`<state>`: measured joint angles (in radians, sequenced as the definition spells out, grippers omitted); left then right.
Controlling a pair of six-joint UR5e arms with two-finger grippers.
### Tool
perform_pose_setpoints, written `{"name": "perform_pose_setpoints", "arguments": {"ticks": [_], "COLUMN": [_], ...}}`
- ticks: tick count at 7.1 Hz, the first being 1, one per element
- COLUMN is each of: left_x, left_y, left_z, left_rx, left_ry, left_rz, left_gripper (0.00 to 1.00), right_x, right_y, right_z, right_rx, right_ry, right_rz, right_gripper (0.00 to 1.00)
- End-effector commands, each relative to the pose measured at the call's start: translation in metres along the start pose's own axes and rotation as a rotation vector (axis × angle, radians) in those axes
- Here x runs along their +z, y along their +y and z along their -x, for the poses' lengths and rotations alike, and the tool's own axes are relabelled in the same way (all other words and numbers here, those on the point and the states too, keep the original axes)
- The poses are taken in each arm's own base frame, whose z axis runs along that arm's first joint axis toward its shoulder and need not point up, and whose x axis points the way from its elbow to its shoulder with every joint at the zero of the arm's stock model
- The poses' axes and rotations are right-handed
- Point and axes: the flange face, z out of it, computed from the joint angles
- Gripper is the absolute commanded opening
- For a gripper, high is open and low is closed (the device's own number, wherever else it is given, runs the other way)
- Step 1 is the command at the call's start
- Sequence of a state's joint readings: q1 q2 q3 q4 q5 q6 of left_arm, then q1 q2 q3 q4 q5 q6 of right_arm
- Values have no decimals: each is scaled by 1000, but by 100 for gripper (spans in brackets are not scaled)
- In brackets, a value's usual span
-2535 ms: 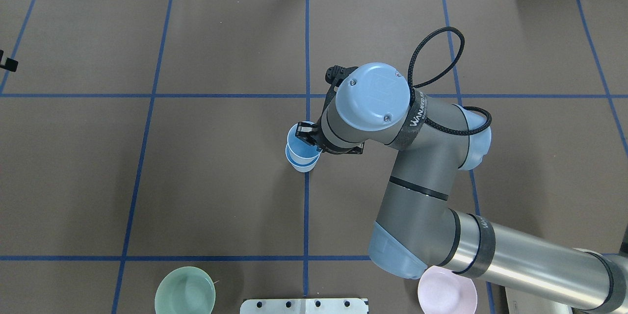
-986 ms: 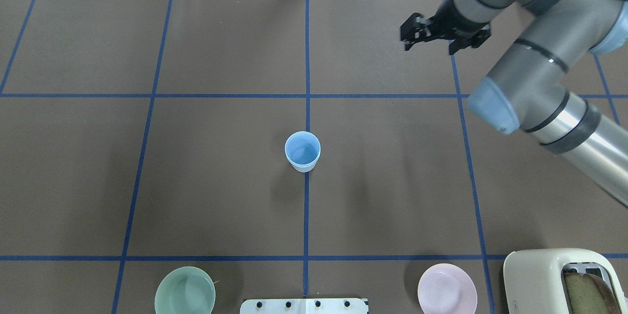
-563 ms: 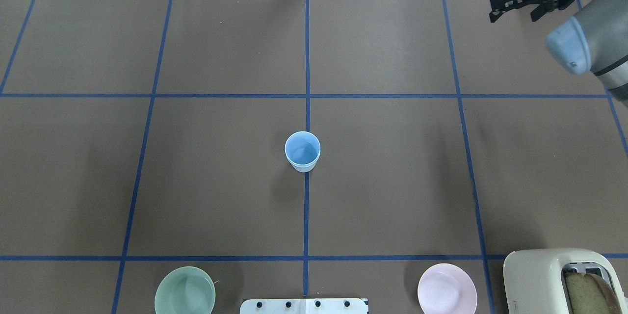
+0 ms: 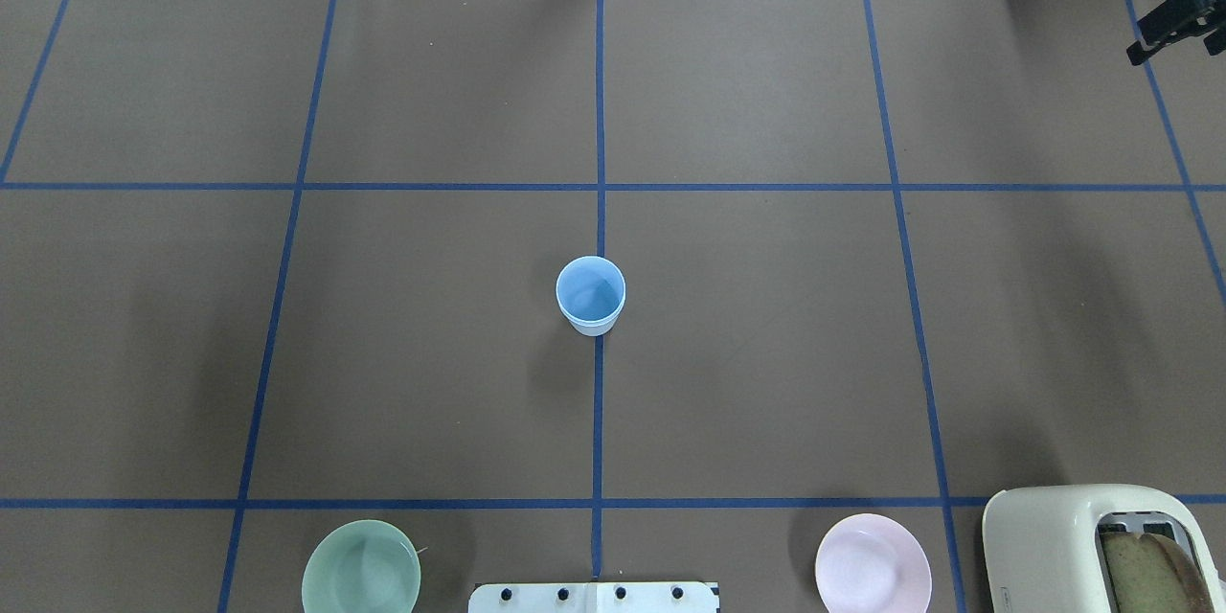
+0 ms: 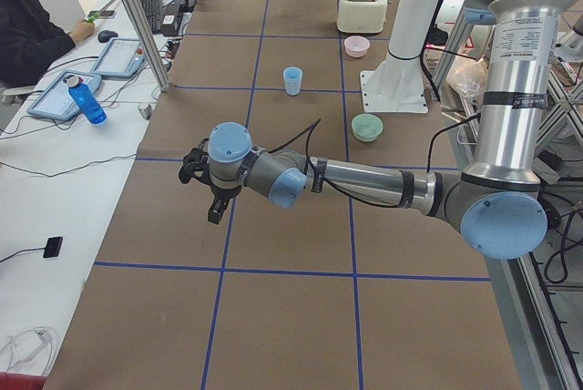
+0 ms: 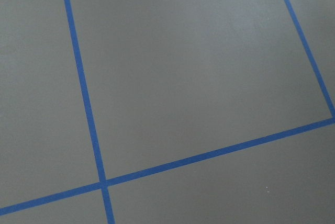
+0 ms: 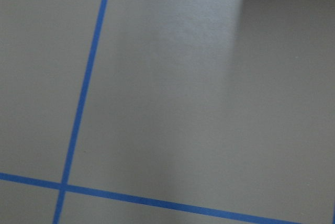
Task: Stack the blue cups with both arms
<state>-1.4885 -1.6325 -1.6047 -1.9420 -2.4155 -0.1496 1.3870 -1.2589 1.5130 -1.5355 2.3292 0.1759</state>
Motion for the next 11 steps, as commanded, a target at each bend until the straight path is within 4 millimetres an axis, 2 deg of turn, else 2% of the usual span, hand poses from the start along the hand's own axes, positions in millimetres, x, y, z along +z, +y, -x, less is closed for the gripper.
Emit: {"name": "perform_pose_setpoints", "arguments": {"ticks": [1, 2, 3, 4, 5, 11], "left_x": [6, 2, -12, -19, -19, -20], "left_y": [9, 15, 17, 18, 20, 19], "left_z": [33, 51, 61, 63, 63, 62], "left_rx": [-13, 4, -19, -31, -32, -30], "left_ry": [-16, -26, -11, 19, 21, 21], "left_rz": [18, 16, -7, -15, -14, -16], "left_gripper": [98, 98, 98, 98, 98, 98], "right_x": [2, 1, 0, 0, -3, -3], "right_y": [16, 15, 12, 12, 4, 3], "right_z": [-30, -30, -27, -28, -19, -21], "right_rx": [3, 6, 1, -1, -17, -21], "right_ry": [4, 6, 9, 12, 14, 47], "right_rz": [10, 10, 6, 4, -2, -8], "right_gripper": [100, 100, 100, 100, 100, 100]}}
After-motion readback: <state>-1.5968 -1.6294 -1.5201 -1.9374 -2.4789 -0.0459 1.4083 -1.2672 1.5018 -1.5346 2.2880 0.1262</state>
